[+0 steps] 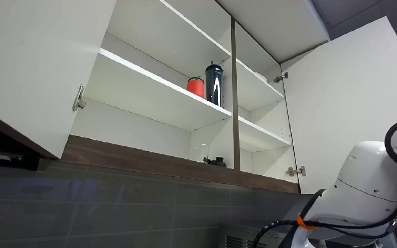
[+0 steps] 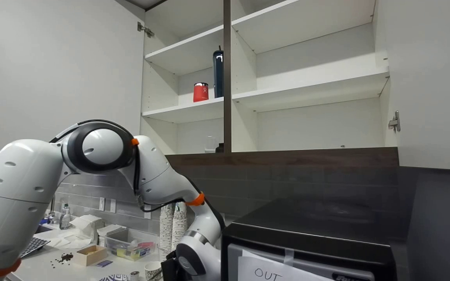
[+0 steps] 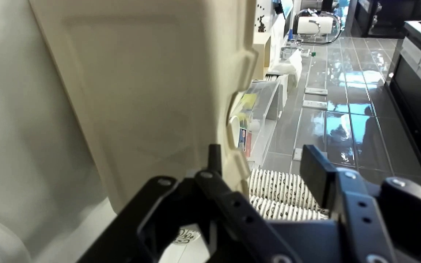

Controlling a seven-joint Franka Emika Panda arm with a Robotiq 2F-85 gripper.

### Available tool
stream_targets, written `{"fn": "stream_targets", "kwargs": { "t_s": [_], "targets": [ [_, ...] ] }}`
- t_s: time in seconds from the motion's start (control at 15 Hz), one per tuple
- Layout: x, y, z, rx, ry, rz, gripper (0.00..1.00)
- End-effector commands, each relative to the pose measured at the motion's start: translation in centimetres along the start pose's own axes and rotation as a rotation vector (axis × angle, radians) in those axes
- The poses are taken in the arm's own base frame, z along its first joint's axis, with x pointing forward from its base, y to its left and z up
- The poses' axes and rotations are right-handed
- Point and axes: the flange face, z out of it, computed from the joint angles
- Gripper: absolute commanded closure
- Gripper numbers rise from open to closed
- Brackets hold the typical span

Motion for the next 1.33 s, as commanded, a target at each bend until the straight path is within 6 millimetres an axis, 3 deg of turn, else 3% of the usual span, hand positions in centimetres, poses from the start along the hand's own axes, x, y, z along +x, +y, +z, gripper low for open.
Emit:
{"fn": "stream_targets", "kwargs": {
  "t_s": [0.0, 0.2, 0.93, 1.27],
  "targets": [
    [0.3, 1.2, -1.6, 0.021, 0.044, 0.011, 0.27],
    [0.3, 0.9, -1.7, 0.016, 0.049, 0.003, 0.01],
    [0.4, -3.5, -3.7, -0.167, 0.141, -0.130, 0.00],
    [0.3, -6.9, -4.7, -0.329, 0.215, -0.208, 0.00]
  ]
}}
